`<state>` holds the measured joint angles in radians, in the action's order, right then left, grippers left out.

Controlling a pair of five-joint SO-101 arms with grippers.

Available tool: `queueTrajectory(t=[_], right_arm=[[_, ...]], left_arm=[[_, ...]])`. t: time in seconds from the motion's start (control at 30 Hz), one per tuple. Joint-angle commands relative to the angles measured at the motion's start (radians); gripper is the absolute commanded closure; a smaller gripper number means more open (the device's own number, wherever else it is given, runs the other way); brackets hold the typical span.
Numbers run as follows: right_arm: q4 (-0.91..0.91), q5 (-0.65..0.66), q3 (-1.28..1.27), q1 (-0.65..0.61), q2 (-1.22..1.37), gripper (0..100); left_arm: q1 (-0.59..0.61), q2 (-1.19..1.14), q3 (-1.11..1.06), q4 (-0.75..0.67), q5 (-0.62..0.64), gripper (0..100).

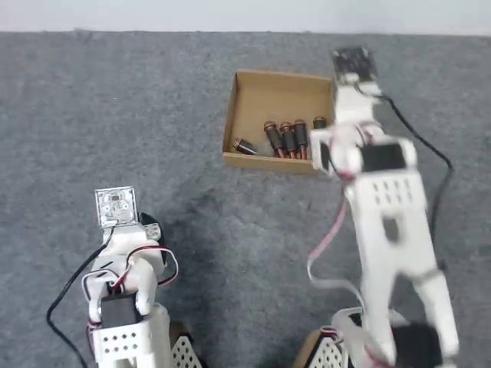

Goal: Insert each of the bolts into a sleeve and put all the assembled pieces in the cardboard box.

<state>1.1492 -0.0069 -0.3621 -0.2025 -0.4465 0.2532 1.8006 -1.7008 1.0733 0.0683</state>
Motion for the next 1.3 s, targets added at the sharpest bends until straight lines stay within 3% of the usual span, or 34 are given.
queueTrajectory(t=[0.0,0.17,0.6,0.73,1.13,1.27], right_arm=[[0.002,-0.008,-0.121,0.036,-0.291,99.2],[0.004,-0.005,-0.25,0.074,-0.604,99.2],[0.012,0.207,-0.517,0.151,-1.283,99.2],[0.039,0.224,-0.577,0.185,-1.371,99.2],[0.341,0.219,-0.594,0.211,-1.371,99.2],[0.352,0.218,-0.671,0.208,-1.371,99.2]], left_arm=[[-0.006,0.014,0.016,-0.021,-0.008,98],[-0.008,0.014,0.016,-0.021,-0.008,98],[-0.009,0.014,0.016,-0.018,-0.008,98],[-0.009,0.014,0.016,-0.017,-0.008,98],[-0.008,0.018,0.016,-0.017,-0.008,98],[-0.009,0.02,0.016,-0.02,-0.006,98]])
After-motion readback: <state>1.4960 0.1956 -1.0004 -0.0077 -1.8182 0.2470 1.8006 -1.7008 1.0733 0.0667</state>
